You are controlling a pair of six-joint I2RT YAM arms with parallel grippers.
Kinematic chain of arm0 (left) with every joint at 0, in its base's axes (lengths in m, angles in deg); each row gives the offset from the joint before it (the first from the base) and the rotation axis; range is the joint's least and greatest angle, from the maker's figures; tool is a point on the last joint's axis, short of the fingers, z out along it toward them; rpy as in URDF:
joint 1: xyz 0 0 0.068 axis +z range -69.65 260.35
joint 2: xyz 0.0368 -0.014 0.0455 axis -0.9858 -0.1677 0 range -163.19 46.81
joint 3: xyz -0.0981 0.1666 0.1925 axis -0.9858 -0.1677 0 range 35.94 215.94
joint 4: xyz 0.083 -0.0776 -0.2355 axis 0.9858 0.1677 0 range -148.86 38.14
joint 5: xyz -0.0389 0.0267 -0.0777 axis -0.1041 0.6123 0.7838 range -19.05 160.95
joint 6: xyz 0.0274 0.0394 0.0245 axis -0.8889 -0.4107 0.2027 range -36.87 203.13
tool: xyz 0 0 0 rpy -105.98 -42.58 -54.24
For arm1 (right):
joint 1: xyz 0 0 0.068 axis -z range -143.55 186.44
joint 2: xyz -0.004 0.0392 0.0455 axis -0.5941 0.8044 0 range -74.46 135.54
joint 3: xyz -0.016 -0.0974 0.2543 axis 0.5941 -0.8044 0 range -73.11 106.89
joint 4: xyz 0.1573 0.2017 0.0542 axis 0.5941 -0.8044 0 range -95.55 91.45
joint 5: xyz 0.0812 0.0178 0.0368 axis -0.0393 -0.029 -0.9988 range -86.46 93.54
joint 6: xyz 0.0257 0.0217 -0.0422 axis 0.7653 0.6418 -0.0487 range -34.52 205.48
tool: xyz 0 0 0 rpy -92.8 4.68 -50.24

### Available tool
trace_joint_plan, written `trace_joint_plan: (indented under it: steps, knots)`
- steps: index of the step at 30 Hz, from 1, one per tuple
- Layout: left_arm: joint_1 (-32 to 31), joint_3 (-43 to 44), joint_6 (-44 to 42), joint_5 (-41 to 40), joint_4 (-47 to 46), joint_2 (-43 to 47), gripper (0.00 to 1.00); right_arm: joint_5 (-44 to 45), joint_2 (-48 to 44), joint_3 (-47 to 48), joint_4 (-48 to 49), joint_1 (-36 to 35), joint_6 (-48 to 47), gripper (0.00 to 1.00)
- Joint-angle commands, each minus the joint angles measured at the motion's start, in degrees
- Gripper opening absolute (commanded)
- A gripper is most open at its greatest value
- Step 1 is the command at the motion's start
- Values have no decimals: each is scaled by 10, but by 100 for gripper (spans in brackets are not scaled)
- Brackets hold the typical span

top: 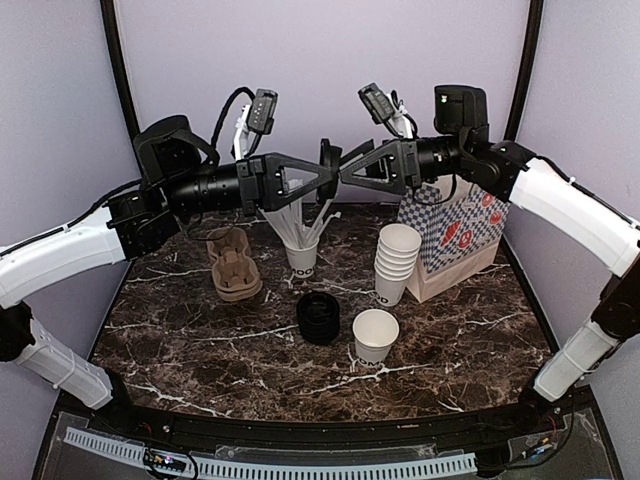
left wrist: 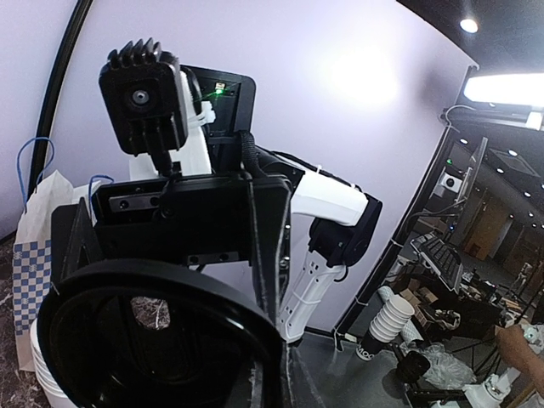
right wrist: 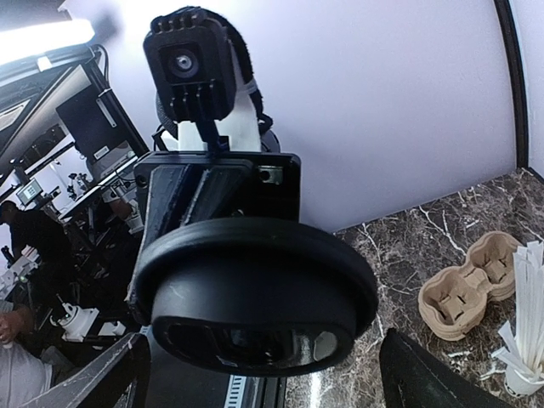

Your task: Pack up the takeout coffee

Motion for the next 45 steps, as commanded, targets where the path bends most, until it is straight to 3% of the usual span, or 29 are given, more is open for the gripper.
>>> trace_joint_plan:
  steps: [1,19,31,33,38,42,45]
  knots:
    - [2,-9,-4,-13,-5,10,5,-28,1,13,37,-16,5,96]
    - [2,-5,0,-10,-4,3,5,24,9,18,29,-18,10,87]
    - [2,-9,-2,-13,0,2,8,31,13,17,31,-18,11,70]
    - [3,-11,-3,-16,4,4,15,34,12,18,21,-17,3,69]
    - [2,-11,-23,-32,67,26,56,57,-3,16,-44,6,-65,69]
    - [3,-34,-59,-78,147,77,69,97,-29,9,-123,48,-149,69]
    - [3,-65,-77,-141,197,116,73,155,-45,14,-222,51,-261,70]
